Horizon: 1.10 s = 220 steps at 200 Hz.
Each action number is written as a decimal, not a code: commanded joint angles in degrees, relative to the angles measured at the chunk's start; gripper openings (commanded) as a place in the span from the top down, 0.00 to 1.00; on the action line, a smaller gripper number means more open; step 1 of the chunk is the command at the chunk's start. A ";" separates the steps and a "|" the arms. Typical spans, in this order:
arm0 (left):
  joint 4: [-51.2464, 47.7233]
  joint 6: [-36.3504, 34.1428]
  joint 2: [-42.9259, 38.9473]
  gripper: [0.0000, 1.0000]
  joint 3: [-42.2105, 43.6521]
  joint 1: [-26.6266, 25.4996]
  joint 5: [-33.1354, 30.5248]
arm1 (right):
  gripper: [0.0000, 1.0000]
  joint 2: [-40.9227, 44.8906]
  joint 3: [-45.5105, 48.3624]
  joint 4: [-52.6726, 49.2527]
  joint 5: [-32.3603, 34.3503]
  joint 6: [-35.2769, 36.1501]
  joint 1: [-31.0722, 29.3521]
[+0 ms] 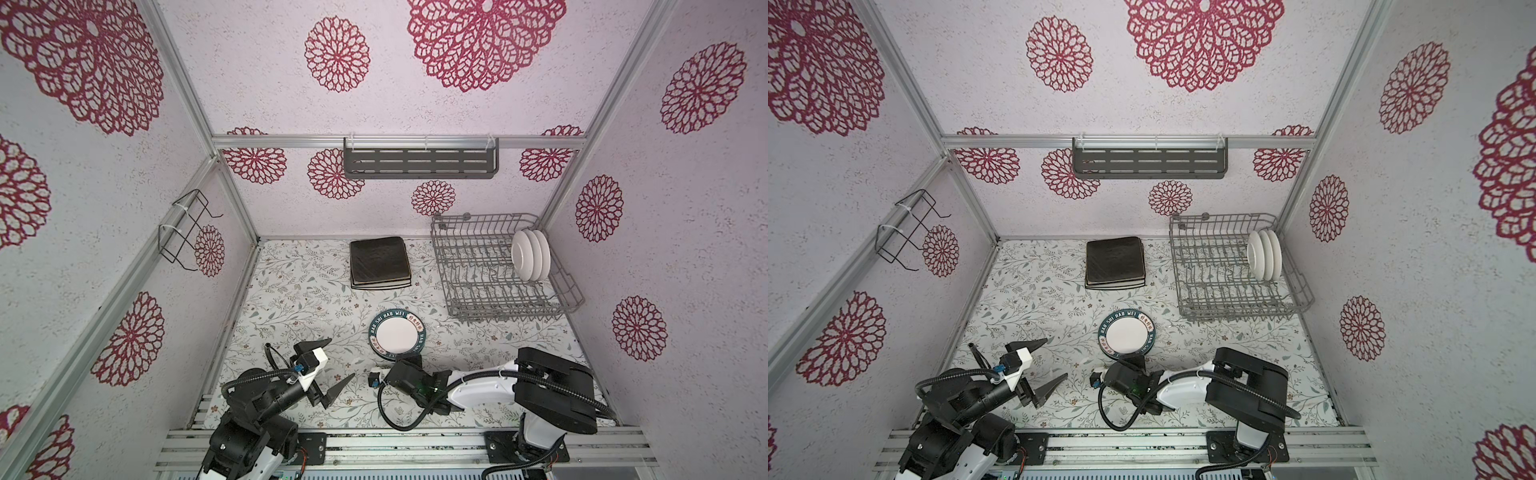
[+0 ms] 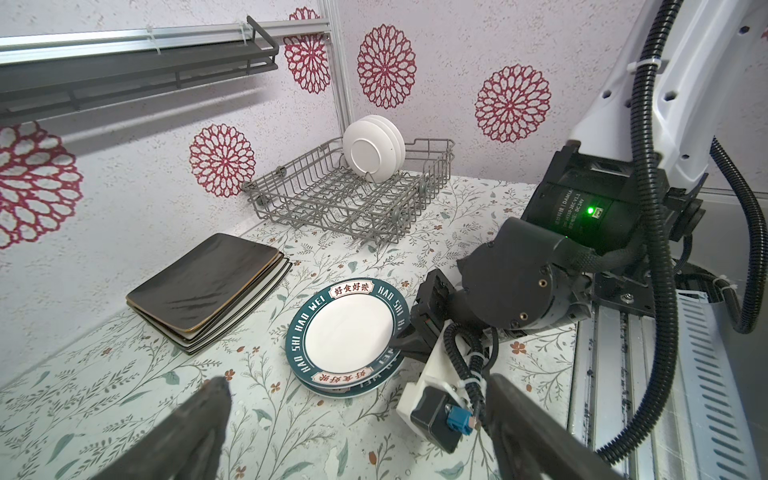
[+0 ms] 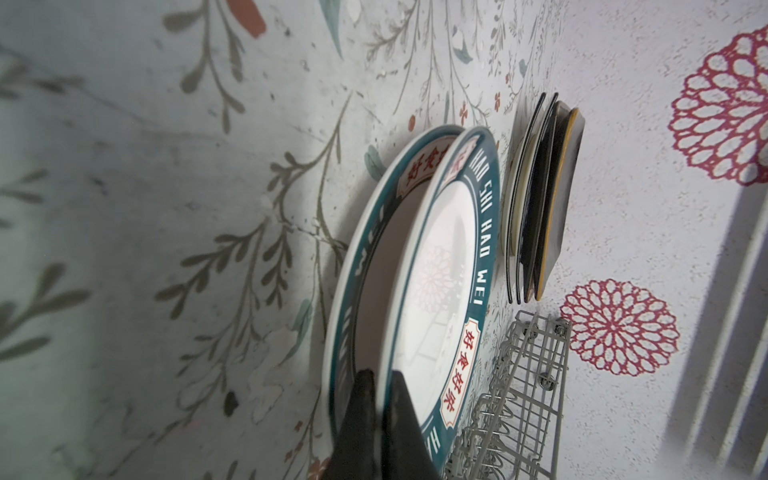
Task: Unload the plates from the dish rack
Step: 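Lower the held plate onto the first green-rimmed plate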
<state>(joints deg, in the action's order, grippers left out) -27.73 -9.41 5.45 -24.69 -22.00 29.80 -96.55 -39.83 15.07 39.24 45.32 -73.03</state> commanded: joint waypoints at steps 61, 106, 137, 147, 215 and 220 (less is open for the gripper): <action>1.01 -0.83 -1.20 0.03 0.65 -0.36 0.51 | 0.79 -0.92 -0.73 0.24 2.25 -1.47 -0.57; 1.01 -0.87 -1.06 0.02 0.69 -0.38 0.44 | 0.62 -1.53 -0.77 0.04 2.20 -1.30 -0.53; 1.09 -0.77 -0.91 0.03 0.74 -0.41 0.59 | 0.57 -1.02 -0.77 -0.32 1.68 -0.85 -0.64; 1.09 -0.77 -0.94 0.03 0.71 -0.41 0.58 | 0.56 -0.68 -0.88 -0.87 1.08 -0.85 -0.57; 1.09 -0.62 -1.12 0.03 0.80 -0.39 0.47 | 0.53 0.50 -2.13 -4.49 -0.97 -1.19 -0.22; 1.09 -0.64 -1.19 0.03 0.79 -0.40 0.52 | 0.53 0.68 -2.19 -4.83 -1.23 -1.25 -0.23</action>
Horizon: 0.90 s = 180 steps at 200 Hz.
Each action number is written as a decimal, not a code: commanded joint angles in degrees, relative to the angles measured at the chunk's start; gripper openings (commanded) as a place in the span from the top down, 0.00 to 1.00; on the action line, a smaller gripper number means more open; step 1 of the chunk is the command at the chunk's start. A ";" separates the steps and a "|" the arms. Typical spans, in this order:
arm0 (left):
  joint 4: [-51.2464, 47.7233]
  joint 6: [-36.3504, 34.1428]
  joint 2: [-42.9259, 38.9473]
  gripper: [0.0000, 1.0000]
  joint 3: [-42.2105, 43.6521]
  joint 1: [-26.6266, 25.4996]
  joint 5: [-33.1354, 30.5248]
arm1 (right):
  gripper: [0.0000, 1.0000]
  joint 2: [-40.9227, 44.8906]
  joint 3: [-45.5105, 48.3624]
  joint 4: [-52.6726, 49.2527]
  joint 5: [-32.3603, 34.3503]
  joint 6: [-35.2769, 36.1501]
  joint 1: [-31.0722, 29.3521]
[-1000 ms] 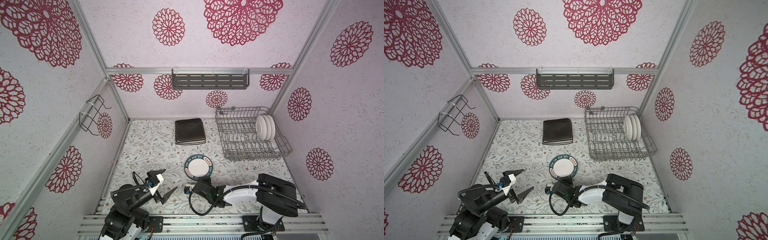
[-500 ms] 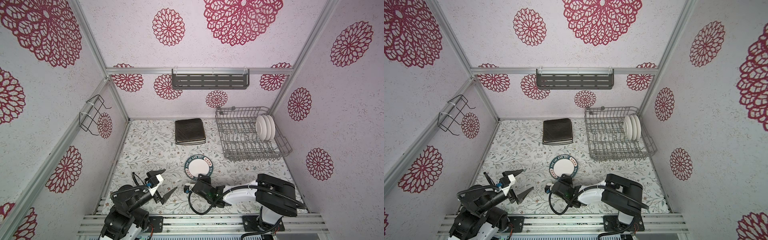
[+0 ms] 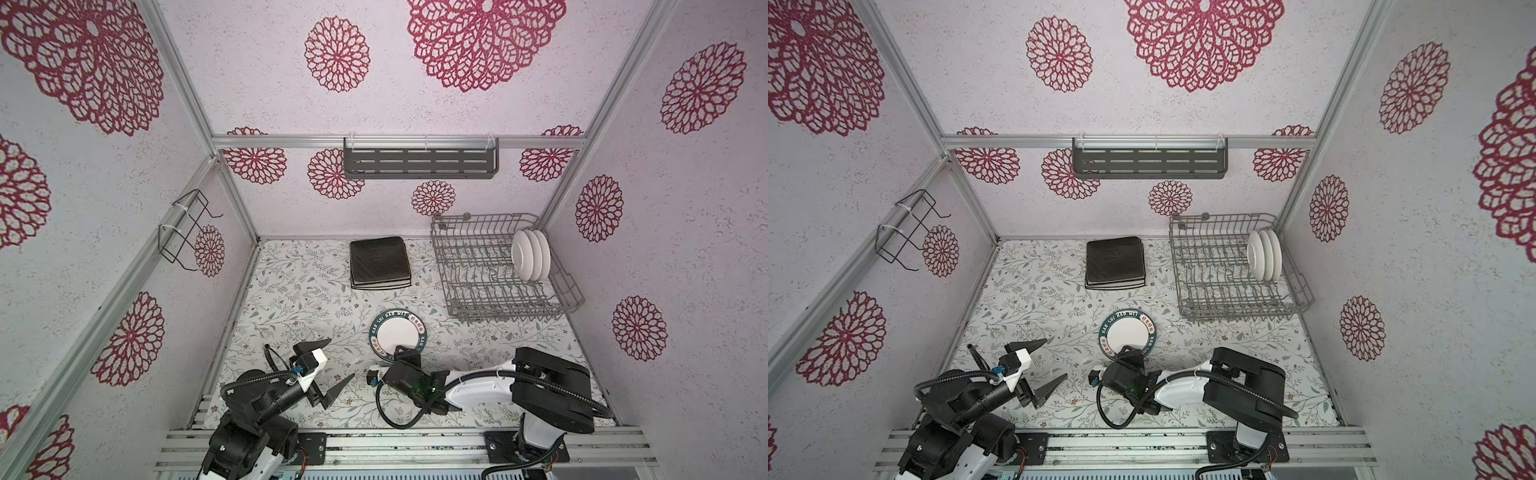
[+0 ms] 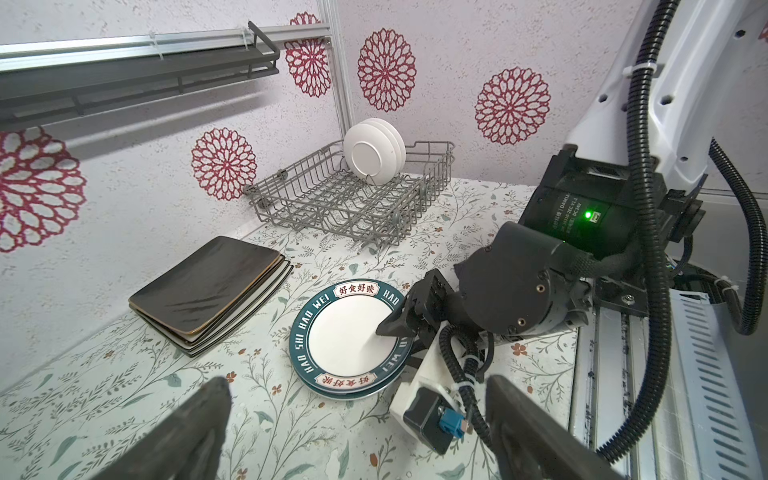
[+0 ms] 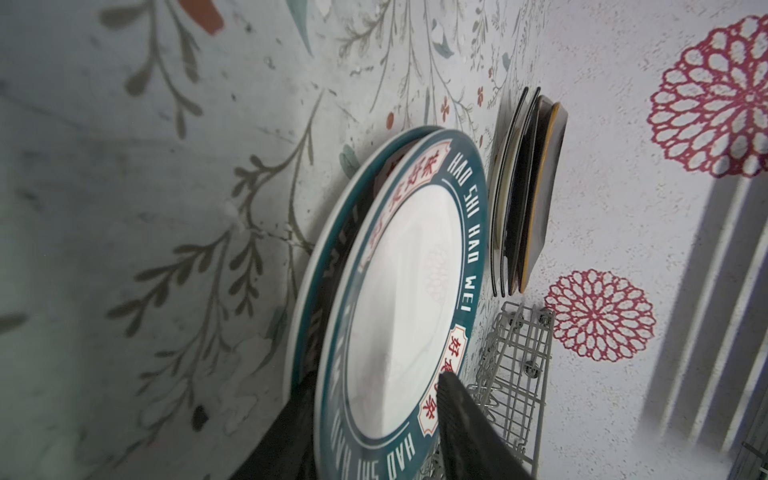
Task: Unload the plates from the dish rack
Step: 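Lower the held plate onto the first green-rimmed plate, then open the right gripper to release the stacked plate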
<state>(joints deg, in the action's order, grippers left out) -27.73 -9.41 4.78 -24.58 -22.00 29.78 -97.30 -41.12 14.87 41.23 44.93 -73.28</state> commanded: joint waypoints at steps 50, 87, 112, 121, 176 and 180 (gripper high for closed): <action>1.18 -0.65 -0.82 0.03 0.75 -0.37 0.57 | 0.53 3.00 -2.12 -7.75 -3.53 -0.90 0.05; 1.18 -0.69 -1.42 0.02 0.74 -0.38 0.55 | 0.53 2.84 -3.15 -9.82 -4.28 -1.73 0.14; 1.09 -0.60 -1.52 0.03 0.72 -0.40 0.65 | 0.51 2.68 -4.09 -12.18 -5.33 -2.64 0.30; 1.09 -0.61 -1.68 0.03 0.76 -0.35 0.65 | 0.51 2.79 -4.34 -12.98 -5.63 -2.88 0.36; 1.14 -0.68 -1.97 0.02 0.84 -0.39 0.53 | 0.47 4.00 -5.20 -16.05 -7.24 -4.11 0.86; 1.15 -0.70 -2.05 0.03 0.80 -0.39 0.48 | 0.46 3.96 -5.30 -16.37 -7.30 -4.15 1.02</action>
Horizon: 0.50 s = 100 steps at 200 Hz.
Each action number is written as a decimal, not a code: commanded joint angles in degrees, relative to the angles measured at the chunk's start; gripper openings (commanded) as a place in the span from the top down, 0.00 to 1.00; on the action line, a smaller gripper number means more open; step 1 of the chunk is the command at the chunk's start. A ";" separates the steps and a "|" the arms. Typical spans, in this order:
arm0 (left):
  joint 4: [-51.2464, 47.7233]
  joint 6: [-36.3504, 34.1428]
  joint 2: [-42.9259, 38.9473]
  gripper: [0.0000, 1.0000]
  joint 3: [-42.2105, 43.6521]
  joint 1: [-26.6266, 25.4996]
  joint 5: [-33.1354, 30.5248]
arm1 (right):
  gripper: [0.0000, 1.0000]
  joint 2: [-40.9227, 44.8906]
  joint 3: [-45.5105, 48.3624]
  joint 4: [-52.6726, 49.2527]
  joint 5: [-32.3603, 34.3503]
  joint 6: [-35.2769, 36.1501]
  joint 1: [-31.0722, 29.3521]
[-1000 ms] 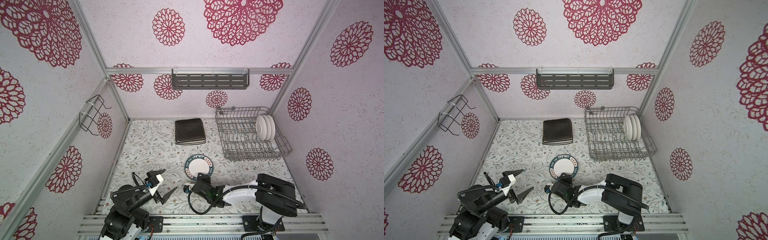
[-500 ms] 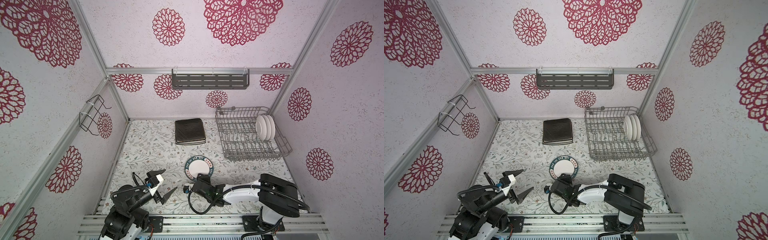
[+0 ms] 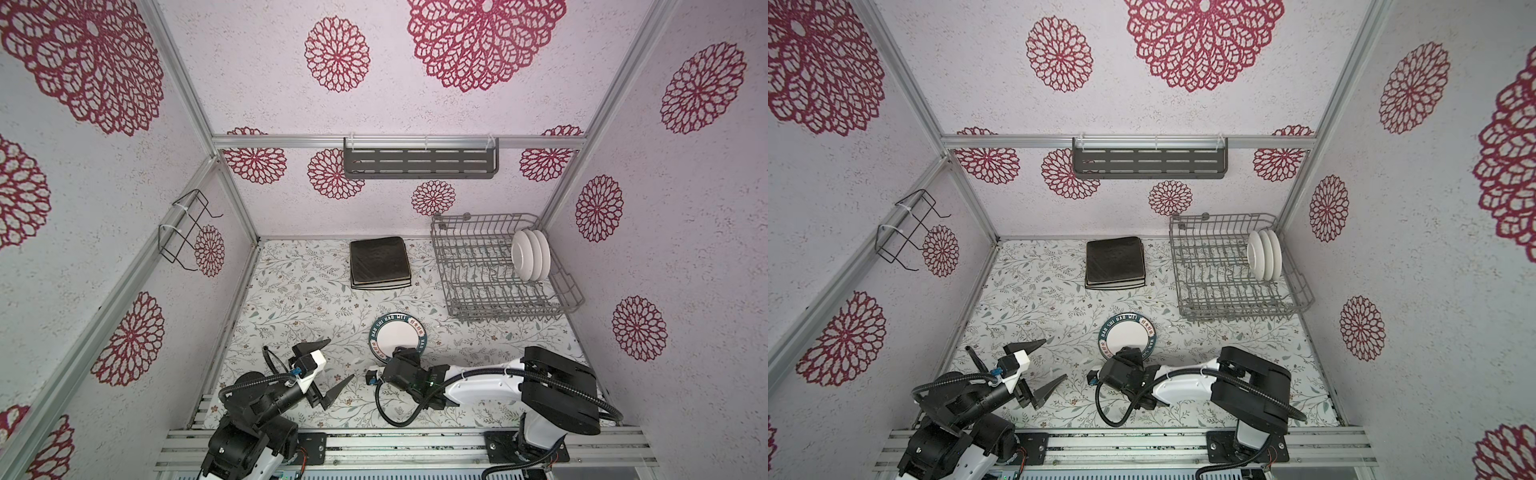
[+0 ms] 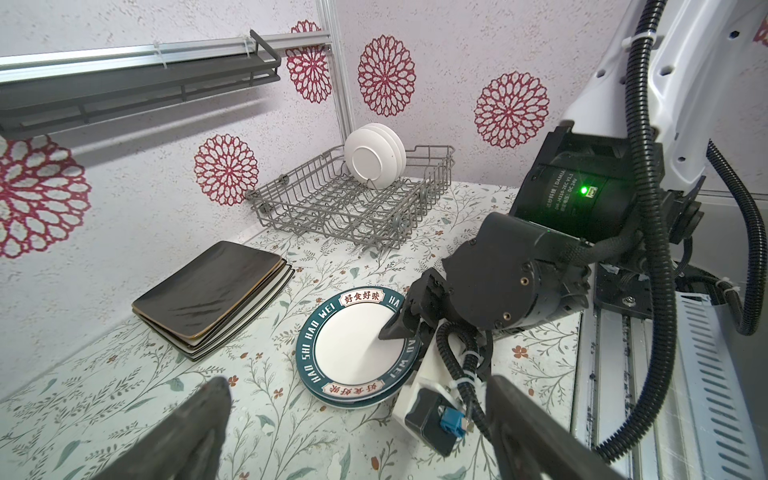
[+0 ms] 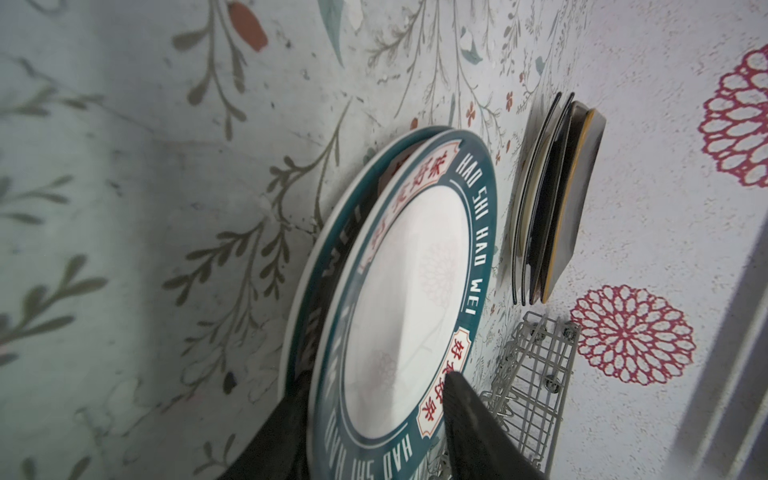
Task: Unload the plates from the dish rack
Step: 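Open the right gripper to release the stacked plate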
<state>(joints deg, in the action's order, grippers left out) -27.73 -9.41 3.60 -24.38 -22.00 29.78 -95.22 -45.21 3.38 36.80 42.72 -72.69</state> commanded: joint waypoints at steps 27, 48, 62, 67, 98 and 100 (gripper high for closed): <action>1.17 -0.65 -0.92 0.03 0.64 -0.38 0.42 | 0.41 2.38 -1.68 -6.07 -4.38 -2.16 1.09; 1.18 -0.64 -0.96 0.03 0.64 -0.38 0.39 | 0.38 2.57 -2.26 -7.08 -4.99 -2.38 1.47; 1.18 -0.66 -0.96 0.02 0.65 -0.38 0.40 | 0.37 2.91 -2.44 -7.83 -5.59 -2.42 1.60; 1.17 -0.70 -0.96 0.03 0.65 -0.39 0.33 | 0.37 3.09 -2.61 -8.22 -5.80 -2.42 1.72; 1.18 -0.69 -1.05 0.03 0.72 -0.40 0.33 | 0.35 4.11 -3.19 -10.10 -6.22 -2.78 2.19; 1.18 -0.70 -1.05 0.03 0.73 -0.37 0.36 | 0.35 4.20 -3.25 -10.18 -6.21 -2.81 2.24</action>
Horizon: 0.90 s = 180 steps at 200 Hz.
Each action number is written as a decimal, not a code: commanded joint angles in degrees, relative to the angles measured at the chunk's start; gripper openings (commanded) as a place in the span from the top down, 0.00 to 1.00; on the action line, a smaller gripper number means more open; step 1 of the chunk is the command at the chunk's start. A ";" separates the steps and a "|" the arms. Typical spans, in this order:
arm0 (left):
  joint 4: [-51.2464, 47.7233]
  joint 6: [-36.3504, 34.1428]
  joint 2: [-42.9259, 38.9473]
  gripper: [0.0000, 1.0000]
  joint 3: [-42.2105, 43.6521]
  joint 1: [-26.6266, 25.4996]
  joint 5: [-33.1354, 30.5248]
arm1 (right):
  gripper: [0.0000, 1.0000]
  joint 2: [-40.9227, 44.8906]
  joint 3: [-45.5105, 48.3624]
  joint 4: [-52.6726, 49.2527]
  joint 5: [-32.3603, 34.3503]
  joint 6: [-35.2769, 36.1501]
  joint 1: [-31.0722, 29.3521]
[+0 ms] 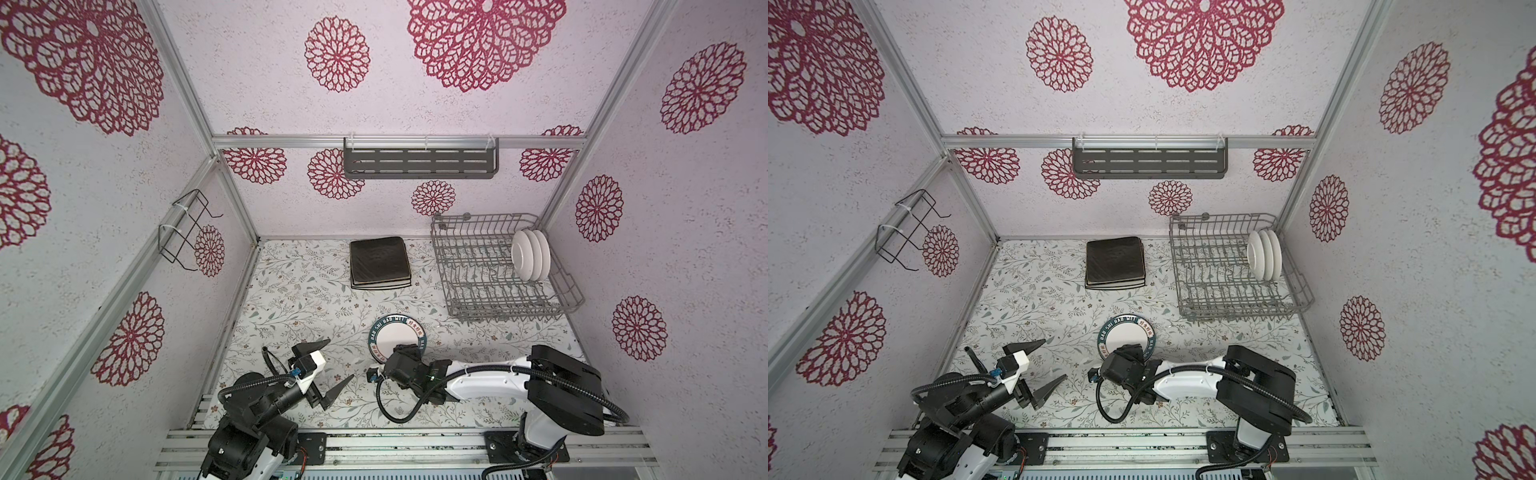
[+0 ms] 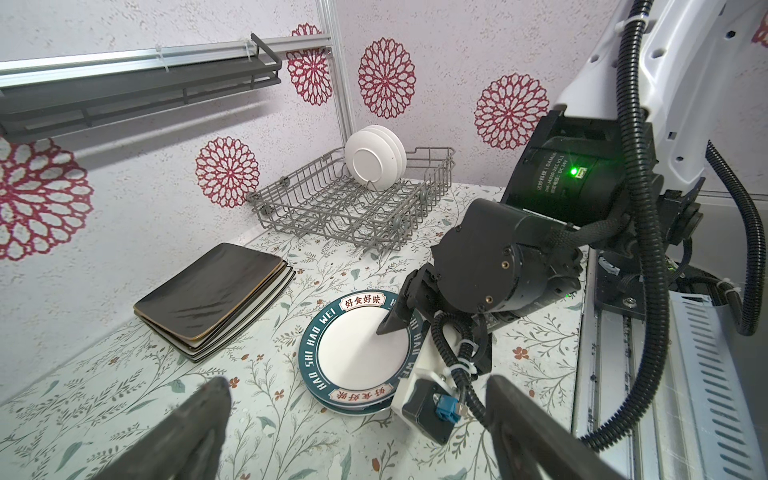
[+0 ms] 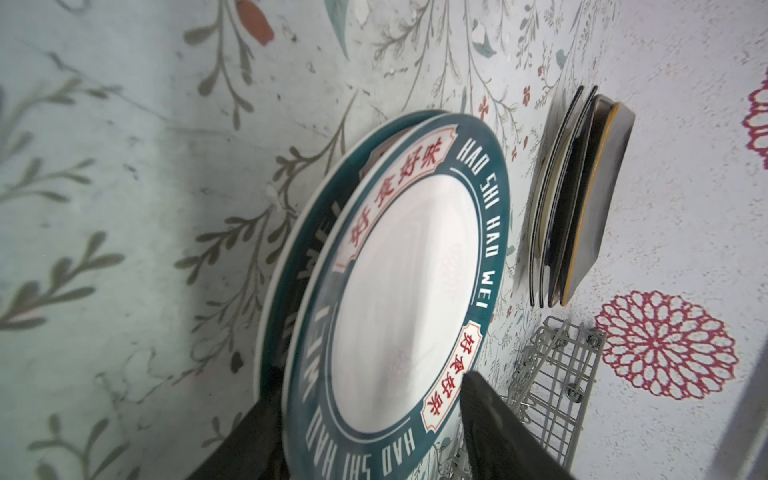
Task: Unload the plates from the dish rack
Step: 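Open the right gripper to release the stacked plate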
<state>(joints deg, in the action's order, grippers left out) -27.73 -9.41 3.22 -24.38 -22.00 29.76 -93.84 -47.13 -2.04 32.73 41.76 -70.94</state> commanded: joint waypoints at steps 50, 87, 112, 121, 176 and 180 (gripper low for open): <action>1.16 -0.70 -0.75 0.03 0.67 -0.36 0.22 | 0.31 4.45 -2.35 -7.52 -3.40 -2.66 0.89; 1.27 -0.70 -0.72 0.03 0.77 -0.34 0.28 | 0.28 5.73 -3.23 -9.39 -4.66 -2.99 1.06; 1.27 -0.67 -0.76 0.03 0.81 -0.38 0.25 | 0.27 5.95 -3.85 -10.70 -5.13 -3.00 1.15; 1.27 -0.70 -0.77 0.03 0.80 -0.37 0.27 | 0.26 5.95 -4.03 -11.19 -5.37 -3.00 1.16; 1.27 -0.70 -0.77 0.03 0.83 -0.37 0.22 | 0.24 6.84 -5.05 -13.08 -4.79 -3.16 1.34; 1.23 -0.68 -0.76 0.03 0.91 -0.37 0.13 | 0.24 7.06 -5.15 -13.27 -4.72 -3.29 1.37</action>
<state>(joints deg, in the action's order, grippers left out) -27.73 -9.41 2.96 -24.36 -22.00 29.74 -90.50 -49.87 -13.43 27.79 40.27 -69.97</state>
